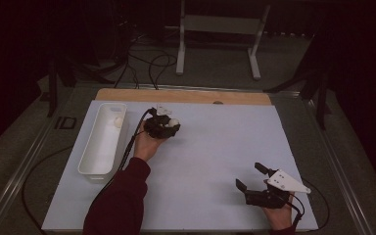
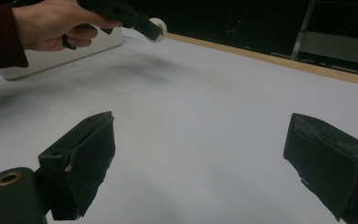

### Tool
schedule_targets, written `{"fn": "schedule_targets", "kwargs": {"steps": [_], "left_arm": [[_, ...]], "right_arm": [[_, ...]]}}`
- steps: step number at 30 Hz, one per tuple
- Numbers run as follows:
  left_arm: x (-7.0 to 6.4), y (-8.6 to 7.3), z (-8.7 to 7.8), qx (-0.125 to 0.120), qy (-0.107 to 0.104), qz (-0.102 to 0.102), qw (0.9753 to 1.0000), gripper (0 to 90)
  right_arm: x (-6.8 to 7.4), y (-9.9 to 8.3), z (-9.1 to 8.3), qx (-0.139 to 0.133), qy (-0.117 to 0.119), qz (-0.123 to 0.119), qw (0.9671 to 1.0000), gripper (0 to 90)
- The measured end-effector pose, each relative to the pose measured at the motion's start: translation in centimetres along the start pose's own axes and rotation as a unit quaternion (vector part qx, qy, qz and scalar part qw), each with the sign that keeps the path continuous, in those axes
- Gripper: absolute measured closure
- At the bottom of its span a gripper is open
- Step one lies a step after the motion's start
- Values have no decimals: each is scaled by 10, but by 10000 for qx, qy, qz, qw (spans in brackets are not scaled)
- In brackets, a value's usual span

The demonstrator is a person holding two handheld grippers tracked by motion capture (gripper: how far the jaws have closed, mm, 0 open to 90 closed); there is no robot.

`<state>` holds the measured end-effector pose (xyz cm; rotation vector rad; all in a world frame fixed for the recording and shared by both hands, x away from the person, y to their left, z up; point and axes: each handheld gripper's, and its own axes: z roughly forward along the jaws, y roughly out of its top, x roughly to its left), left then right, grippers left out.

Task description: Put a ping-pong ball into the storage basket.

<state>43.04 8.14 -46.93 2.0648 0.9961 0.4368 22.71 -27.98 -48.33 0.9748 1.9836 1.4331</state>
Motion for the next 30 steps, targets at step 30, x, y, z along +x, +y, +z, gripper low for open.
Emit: {"fn": "schedule_targets", "kwargs": {"steps": [30], "left_arm": [[-3, 9, -25, -183, -35, 177, 9997, 512]], "right_arm": [[0, 0, 1, 17, 1, 1, 10000, 86]]}}
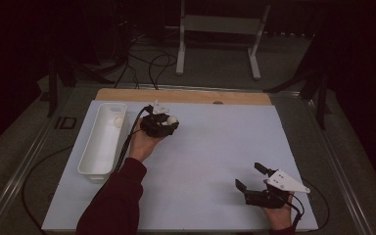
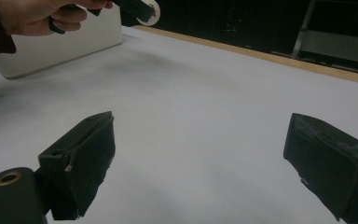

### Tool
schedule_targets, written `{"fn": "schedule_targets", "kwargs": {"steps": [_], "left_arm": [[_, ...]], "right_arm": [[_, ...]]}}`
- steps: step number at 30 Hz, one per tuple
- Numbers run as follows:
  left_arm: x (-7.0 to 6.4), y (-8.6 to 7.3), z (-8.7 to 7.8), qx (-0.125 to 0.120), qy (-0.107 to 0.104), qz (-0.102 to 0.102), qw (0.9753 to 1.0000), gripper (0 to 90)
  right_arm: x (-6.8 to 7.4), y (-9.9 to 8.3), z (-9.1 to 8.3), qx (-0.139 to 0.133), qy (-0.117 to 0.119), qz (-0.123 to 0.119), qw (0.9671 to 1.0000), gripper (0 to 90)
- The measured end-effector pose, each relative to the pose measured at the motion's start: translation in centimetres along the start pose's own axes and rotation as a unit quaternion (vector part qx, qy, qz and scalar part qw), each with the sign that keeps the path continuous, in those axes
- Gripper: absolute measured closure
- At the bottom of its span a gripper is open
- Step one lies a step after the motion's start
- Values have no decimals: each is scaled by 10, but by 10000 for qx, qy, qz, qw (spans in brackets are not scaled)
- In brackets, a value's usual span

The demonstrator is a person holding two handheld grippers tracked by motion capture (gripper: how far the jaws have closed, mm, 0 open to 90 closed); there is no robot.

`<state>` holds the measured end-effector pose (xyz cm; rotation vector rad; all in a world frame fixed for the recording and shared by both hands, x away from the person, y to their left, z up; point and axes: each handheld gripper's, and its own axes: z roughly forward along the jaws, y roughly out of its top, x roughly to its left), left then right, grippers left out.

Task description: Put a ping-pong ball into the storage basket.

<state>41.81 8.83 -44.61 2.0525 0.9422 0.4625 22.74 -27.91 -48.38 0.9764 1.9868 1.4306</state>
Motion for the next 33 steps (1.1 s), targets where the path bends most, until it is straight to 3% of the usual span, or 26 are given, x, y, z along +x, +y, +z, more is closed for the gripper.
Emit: {"fn": "schedule_targets", "kwargs": {"steps": [20, 33], "left_arm": [[-5, 5, -12, -70, -125, 148, 9998, 513], [-10, 11, -31, -230, -309, 314, 9988, 513]], "right_arm": [[0, 0, 0, 6, -16, -9, 10000, 87], [0, 0, -1, -14, 0, -5, 10000, 86]]}}
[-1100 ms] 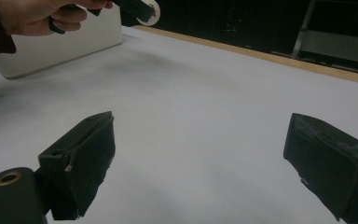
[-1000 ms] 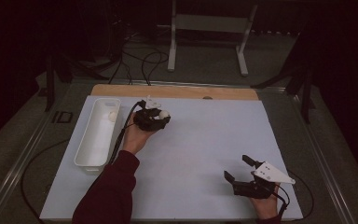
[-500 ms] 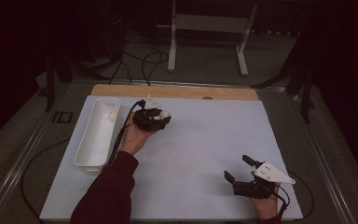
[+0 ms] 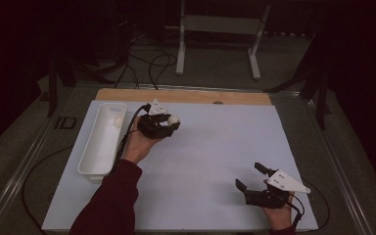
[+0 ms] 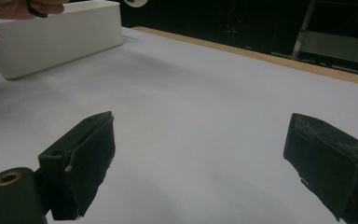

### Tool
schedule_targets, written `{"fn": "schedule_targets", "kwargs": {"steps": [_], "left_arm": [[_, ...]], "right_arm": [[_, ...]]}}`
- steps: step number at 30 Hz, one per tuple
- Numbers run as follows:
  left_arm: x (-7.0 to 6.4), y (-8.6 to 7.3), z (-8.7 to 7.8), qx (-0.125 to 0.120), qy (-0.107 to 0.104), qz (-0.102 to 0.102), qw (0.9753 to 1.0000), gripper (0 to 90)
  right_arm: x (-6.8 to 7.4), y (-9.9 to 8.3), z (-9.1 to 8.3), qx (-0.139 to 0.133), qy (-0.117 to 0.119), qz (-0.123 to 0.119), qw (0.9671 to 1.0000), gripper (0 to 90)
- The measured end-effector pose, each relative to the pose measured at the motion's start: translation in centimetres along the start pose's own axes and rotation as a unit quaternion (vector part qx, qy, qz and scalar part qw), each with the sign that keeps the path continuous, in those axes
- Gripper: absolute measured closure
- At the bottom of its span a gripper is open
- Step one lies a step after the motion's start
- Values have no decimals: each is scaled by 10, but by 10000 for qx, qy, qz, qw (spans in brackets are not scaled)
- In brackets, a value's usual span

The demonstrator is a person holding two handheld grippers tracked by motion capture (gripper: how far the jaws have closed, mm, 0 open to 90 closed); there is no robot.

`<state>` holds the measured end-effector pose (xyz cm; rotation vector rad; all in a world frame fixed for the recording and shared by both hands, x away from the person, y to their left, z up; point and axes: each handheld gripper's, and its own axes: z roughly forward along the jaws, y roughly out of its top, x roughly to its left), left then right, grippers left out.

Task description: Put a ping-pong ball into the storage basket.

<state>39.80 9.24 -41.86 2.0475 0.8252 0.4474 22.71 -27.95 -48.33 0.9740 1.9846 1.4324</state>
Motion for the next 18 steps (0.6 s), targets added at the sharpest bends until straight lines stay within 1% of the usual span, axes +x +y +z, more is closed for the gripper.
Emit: {"fn": "schedule_targets", "kwargs": {"steps": [1, 3, 4, 5, 6, 10, 18], "left_arm": [[-1, 1, -1, -14, -10, 12, 10000, 512], [-2, 3, -6, -27, -41, 98, 9999, 513], [-2, 3, -6, -27, -41, 98, 9999, 513], [-3, 5, -9, -86, -94, 103, 9999, 512], [-3, 6, -10, -91, -104, 130, 9998, 512], [-4, 7, -13, -126, -140, 127, 9997, 512], [-8, 11, -20, -170, -256, 239, 9992, 513]], "right_arm": [[0, 0, 0, 1, 1, -4, 10000, 86], [0, 0, 0, 4, -6, -5, 10000, 86], [0, 0, 0, 1, -3, -10, 10000, 86], [0, 0, 0, -2, -3, -14, 10000, 86], [0, 0, 0, -4, -3, -10, 10000, 86], [0, 0, 0, -5, -1, -10, 10000, 86], [0, 0, 0, -7, -1, -10, 10000, 86]]}}
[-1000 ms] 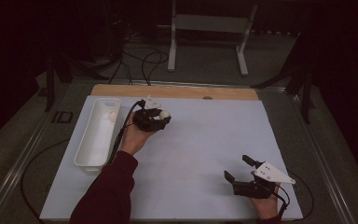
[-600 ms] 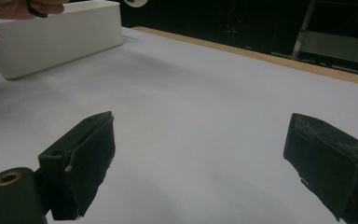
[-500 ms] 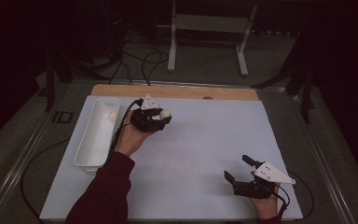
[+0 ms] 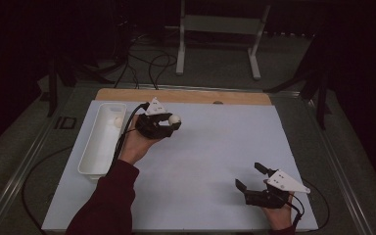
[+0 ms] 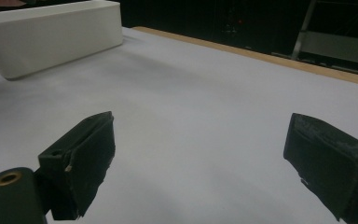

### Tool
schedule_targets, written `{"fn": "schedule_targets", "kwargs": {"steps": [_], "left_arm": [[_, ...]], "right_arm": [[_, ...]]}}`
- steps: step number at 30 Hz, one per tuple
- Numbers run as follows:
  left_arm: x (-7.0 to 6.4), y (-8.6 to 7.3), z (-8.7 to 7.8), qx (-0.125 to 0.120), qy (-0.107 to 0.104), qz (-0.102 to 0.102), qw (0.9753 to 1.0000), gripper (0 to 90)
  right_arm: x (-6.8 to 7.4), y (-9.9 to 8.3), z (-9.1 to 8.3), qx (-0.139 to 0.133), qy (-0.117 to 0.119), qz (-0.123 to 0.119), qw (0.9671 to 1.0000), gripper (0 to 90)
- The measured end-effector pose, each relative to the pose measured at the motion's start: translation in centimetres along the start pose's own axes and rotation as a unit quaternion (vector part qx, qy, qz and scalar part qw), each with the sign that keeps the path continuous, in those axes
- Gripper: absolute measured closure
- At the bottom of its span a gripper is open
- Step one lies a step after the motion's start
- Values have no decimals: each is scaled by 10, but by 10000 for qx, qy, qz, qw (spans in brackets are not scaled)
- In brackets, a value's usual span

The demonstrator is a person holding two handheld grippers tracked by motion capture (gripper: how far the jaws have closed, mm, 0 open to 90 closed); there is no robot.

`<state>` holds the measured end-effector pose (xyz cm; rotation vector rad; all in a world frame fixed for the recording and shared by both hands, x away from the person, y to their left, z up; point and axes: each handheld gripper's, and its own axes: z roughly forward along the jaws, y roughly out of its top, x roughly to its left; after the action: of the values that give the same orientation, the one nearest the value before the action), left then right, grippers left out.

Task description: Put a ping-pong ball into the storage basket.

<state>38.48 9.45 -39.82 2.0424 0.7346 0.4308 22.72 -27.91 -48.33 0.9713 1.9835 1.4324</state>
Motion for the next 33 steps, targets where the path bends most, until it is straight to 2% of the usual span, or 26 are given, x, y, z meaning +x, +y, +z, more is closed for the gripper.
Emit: {"fn": "schedule_targets", "kwargs": {"steps": [16, 33], "left_arm": [[-6, 9, -15, -155, -244, 184, 9994, 512], [-8, 10, -25, -139, -492, 379, 9980, 512]], "right_arm": [[0, 0, 0, -2, 2, 0, 10000, 86], [0, 0, 0, 2, 7, -3, 10000, 86]]}}
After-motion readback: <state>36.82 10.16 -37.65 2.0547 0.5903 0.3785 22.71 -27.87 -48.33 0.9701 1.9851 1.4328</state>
